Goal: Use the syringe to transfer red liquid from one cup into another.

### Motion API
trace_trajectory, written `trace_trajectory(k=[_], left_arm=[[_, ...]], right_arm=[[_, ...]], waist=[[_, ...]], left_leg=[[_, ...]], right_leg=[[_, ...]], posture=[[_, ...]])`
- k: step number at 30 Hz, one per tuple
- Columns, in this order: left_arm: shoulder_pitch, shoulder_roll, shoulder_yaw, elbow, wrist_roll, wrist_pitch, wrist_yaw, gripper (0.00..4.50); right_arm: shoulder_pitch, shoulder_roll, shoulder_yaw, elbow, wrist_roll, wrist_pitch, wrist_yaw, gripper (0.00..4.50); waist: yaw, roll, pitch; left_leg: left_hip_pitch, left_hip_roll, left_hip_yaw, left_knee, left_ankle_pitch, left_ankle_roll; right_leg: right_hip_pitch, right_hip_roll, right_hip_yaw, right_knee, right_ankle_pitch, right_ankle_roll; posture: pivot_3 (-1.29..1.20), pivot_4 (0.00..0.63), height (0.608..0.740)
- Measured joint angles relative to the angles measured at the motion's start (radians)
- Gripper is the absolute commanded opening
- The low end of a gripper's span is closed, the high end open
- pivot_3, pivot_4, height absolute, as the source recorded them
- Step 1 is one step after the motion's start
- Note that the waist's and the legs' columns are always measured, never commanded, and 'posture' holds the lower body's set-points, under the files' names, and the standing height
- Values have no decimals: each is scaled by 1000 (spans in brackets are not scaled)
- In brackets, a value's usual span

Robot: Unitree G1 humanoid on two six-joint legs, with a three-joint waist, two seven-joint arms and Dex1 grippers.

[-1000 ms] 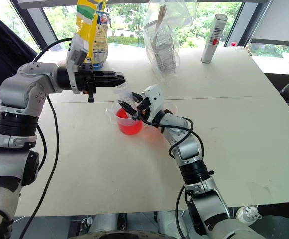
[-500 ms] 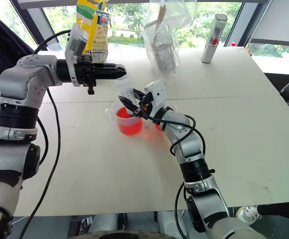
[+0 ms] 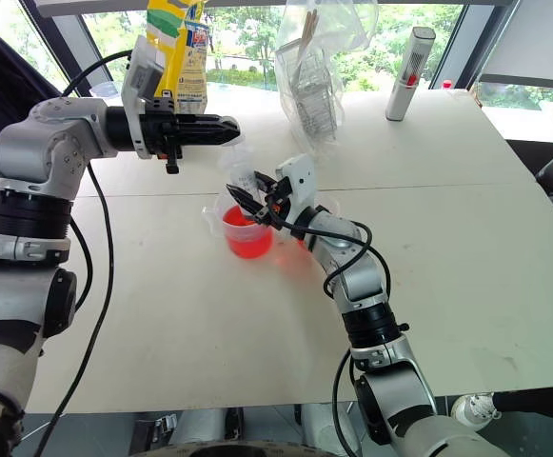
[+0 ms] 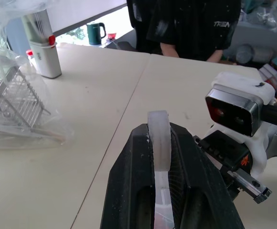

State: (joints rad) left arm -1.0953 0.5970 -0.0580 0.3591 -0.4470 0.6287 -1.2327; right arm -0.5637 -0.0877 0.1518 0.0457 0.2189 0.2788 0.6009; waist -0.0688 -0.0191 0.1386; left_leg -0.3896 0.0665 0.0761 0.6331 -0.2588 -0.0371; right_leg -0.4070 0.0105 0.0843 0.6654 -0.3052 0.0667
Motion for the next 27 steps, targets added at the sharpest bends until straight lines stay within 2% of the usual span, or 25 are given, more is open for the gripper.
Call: trace_trajectory(k=[22, 24, 25, 27], left_arm=[[-5, 2, 0, -4, -2, -17, -3, 39], [-3, 7, 3, -21, -5, -17, -3, 908], [-2, 10, 17, -30, -7, -19, 8, 1172], [-1, 18, 46, -44, -12, -20, 24, 2132]], right_arm=[[-7, -15, 2, -5, -13, 2, 1, 1387], [-15, -25, 5, -12, -20, -1, 2, 1387], [-20, -31, 15, -15, -24, 0, 10, 1387], [-20, -40, 38, -15, -33, 3, 20, 1387]], waist=[[0, 0, 0], [-1, 0, 0], [-1, 0, 0], [-1, 0, 0]], left_leg=[[0, 0, 0, 0, 0, 0], [0, 0, 0, 0, 0, 0], [0, 0, 0, 0, 0, 0], [0, 0, 0, 0, 0, 0]], right_leg=[[0, 0, 0, 0, 0, 0], [0, 0, 0, 0, 0, 0], [0, 0, 0, 0, 0, 0], [0, 0, 0, 0, 0, 0]], posture=[[0, 150, 739], [0, 150, 739], [0, 150, 739], [0, 150, 739]])
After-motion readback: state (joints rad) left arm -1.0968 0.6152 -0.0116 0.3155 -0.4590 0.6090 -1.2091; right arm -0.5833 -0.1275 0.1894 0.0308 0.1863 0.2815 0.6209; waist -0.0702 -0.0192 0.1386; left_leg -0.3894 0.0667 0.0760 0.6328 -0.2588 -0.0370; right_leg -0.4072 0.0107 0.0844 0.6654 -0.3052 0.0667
